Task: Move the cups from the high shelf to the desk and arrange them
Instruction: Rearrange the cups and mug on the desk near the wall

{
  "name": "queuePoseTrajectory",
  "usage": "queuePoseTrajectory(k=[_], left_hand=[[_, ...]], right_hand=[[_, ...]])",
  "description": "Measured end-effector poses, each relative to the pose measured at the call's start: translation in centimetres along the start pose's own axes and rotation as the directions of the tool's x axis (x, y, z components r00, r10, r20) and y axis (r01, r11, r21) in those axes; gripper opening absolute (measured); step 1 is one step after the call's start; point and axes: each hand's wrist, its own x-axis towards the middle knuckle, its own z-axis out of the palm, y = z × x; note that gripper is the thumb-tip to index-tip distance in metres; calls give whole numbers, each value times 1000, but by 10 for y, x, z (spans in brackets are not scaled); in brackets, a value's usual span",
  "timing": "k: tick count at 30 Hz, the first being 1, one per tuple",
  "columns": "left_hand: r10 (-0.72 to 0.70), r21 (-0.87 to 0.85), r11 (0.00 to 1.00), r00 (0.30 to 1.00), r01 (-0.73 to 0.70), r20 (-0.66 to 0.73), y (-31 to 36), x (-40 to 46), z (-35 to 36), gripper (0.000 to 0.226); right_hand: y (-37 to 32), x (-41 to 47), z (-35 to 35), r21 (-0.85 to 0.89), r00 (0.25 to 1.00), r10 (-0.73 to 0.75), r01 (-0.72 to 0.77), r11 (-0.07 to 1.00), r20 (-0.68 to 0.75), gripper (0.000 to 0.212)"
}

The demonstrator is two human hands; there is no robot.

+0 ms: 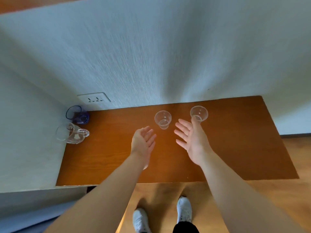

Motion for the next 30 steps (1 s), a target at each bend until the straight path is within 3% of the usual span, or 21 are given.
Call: queuePoseTrajectory(k=[7,17,30], left_hand=[[-7,-29,1000,1000,8,30,22,28,21,70],[-16,-56,998,996,21,87,24,33,28,79],[7,-157,987,980,-38,-198,20,-8,-73,70]], right_hand=[[-15,33,3,-111,994,82,-75,991,68,75],[-20,47,12,-139,980,127,-106,985,151,73],[33,31,114,-336,953,193,-107,936,234,62]])
